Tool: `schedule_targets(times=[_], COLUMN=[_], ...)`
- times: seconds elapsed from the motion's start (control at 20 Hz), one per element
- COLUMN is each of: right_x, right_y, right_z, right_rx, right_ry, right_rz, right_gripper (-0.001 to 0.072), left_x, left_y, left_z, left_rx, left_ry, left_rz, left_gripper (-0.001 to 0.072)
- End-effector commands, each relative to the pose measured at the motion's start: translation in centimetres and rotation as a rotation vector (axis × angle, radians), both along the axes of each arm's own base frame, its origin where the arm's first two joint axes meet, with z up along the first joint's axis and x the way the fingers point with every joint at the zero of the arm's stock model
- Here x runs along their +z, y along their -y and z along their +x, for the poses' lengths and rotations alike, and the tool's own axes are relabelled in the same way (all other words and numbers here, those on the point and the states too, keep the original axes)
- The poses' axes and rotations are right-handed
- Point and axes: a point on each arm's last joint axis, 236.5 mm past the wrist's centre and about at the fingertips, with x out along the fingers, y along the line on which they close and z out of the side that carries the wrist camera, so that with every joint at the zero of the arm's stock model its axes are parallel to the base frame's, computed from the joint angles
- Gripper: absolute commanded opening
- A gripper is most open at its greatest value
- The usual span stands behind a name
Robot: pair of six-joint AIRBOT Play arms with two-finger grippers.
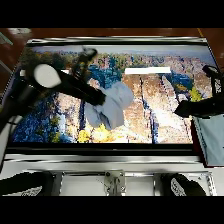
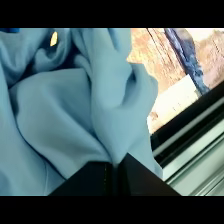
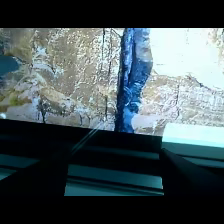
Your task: Fold the shirts.
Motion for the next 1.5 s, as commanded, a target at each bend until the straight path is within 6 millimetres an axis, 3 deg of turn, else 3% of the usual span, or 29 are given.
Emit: schedule_targets(times=[0.0, 0.05, 0.1, 0.15, 0.2, 0.35, 0.45, 0.55, 0.6, 0.7, 0.8, 0.9, 1.1, 1.25, 1.45], right_x=[0.0, 0.0, 0.1, -0.1, -0.3, -2.0, -3.3, -4.5, -5.1, -6.3, -7.9, -9.9, -12.4, -13.0, -13.5], right_y=[0.9, 0.9, 0.9, 0.8, 0.8, 1.7, 2.4, 2.8, 2.7, 2.2, 1.7, 0.8, -2.4, -4.3, -6.4], right_z=[-1.7, -1.1, -0.5, 0.2, 0.7, 1.6, 1.7, 1.7, 1.7, 1.5, 0.7, -0.9, -3.7, -4.3, -5.3], right_rx=[-0.017, -0.031, -0.042, -0.052, -0.062, -0.083, -0.082, -0.067, -0.069, -0.071, -0.072, -0.069, -0.053, -0.060, -0.069], right_ry=[-0.051, -0.029, -0.008, 0.017, 0.035, 0.041, 0.002, -0.045, -0.073, -0.126, -0.184, -0.252, -0.355, -0.377, -0.414], right_rz=[-0.039, -0.038, -0.034, -0.025, -0.020, -0.047, -0.072, -0.082, -0.066, -0.015, 0.018, 0.056, 0.188, 0.275, 0.371], right_gripper=[0.0672, 0.0672, 0.0672, 0.0672, 0.0672, 0.0672, 0.0672, 0.0672, 0.0672, 0.0672, 0.0672, 0.0672, 0.0672, 0.0672, 0.0672], left_x=[-7.3, -9.3, -10.6, -11.3, -11.3, -8.2, -5.8, -4.2, -4.1, -6.0, -9.9, -14.1, -19.5, -21.3, -21.7], left_y=[5.9, 6.9, 7.3, 7.3, 6.7, 1.5, -3.8, -9.3, -11.4, -13.8, -13.5, -11.2, -7.7, -6.0, -3.1], left_z=[-4.9, -5.0, -4.8, -4.3, -3.3, 0.2, 2.0, 2.7, 2.7, 1.1, -1.7, -3.7, -6.2, -6.2, -4.7], left_rx=[-0.105, -0.092, -0.070, -0.033, 0.015, 0.076, 0.123, 0.175, 0.209, 0.226, 0.223, 0.251, 0.355, 0.370, 0.410], left_ry=[-0.096, -0.123, -0.149, -0.175, -0.198, -0.207, -0.204, -0.229, -0.246, -0.318, -0.432, -0.517, -0.616, -0.619, -0.609], left_rz=[0.053, 0.064, 0.073, 0.078, 0.077, 0.090, 0.103, 0.125, 0.132, 0.145, 0.125, 0.020, -0.159, -0.200, -0.312], left_gripper=[0.0042, 0.0067, 0.0307, 0.0653, 0.0705, 0.0704, 0.0704, 0.0704, 0.0705, 0.0705, 0.0705, 0.0706, 0.0706, 0.0706, 0.0701])
